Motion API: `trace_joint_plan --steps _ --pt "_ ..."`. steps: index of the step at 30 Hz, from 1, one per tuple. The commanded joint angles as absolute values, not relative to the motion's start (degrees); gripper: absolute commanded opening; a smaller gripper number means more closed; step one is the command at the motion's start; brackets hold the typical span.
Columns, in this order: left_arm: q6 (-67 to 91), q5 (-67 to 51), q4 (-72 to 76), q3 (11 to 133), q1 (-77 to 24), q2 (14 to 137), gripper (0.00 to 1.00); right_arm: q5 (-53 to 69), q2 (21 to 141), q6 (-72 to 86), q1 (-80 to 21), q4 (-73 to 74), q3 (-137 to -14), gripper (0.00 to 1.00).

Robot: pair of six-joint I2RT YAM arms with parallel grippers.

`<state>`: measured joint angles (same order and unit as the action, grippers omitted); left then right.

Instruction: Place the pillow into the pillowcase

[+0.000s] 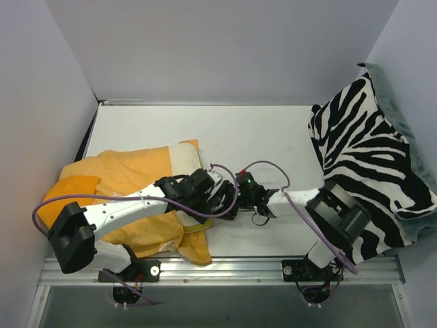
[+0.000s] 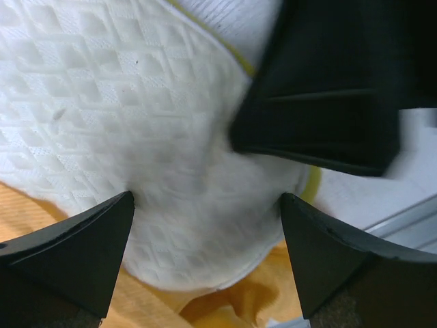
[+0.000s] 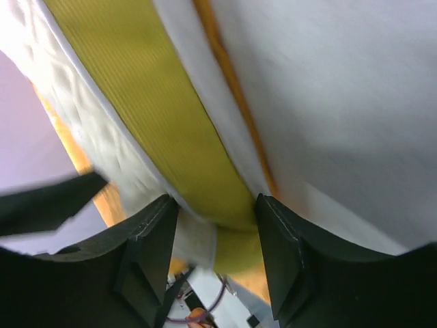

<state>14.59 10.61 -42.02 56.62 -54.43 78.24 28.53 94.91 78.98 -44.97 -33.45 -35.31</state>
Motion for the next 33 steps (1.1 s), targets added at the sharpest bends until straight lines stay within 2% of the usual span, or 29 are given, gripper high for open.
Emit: trace_joint_plan --steps 1,4,5,7,8,11,13,16,22,26,27,28,29,30,31,33 --pt "15.4 15.3 -38.9 54.6 -54.1 79.9 0.97 23.2 80.7 77.4 -43.2 -21.0 -30.6 0.51" --pt "18.2 16.4 -39.5 53.5 -52.9 81.6 0.96 15.1 70.3 74.0 -40.0 -5.0 -30.0 0.54" --pt "18.7 16.5 -39.7 53.5 -52.8 82.3 0.92 13.9 68.7 72.9 -39.3 -2.0 -30.6 0.54" --pt "19.2 15.1 -40.6 54.0 -52.3 85.1 0.79 13.1 66.8 70.2 -38.3 3.9 -31.4 0.56" --pt "19.0 13.8 -40.7 54.3 -51.9 85.9 0.5 13.1 66.7 69.5 -38.2 5.3 -32.9 0.57" --pt "17.6 7.0 -38.8 55.8 -49.9 84.7 0.02 14.0 70.3 68.1 -39.7 7.0 -35.0 0.56" --pt "16.1 -2.0 -35.5 56.4 -48.1 78.4 0.0 14.1 73.4 67.5 -42.1 6.7 -36.5 0.54" --pt "17.8 -7.9 -33.7 59.8 -44.6 73.4 0.0 14.6 83.6 67.3 -44.9 2.5 -39.0 0.52" --pt "20.7 -8.4 -34.5 62.8 -44.0 70.1 0.0 17.5 101.3 68.7 -48.2 -7.4 -46.7 0.58" --pt "20.8 -8.3 -35.2 63.7 -43.3 68.6 0.0 19.2 108.1 73.5 -49.0 -16.2 -48.9 0.6" --pt "21.0 -7.8 -35.4 63.7 -43.3 68.5 0.0 19.4 109.2 73.6 -49.0 -17.6 -49.7 0.57" --pt "21.0 -7.7 -35.6 63.8 -43.1 67.9 0.0 19.7 111.0 73.6 -49.0 -17.9 -50.4 0.48" --pt "21.1 -7.3 -35.7 63.7 -42.9 67.5 0.0 20.0 111.4 73.7 -48.9 -20.0 -50.1 0.33" --pt "21.1 -6.4 -35.9 63.5 -42.7 67.2 0.0 20.0 110.8 74.8 -47.9 -21.5 -49.1 0.05" --pt "20.9 -6.2 -36.3 63.2 -42.5 66.9 0.0 19.7 108.3 75.4 -47.4 -22.8 -47.4 0.0" --pt "20.4 -4.7 -36.9 62.0 -42.0 66.5 0.0 19.0 104.3 75.4 -44.5 -26.9 -41.6 0.0"
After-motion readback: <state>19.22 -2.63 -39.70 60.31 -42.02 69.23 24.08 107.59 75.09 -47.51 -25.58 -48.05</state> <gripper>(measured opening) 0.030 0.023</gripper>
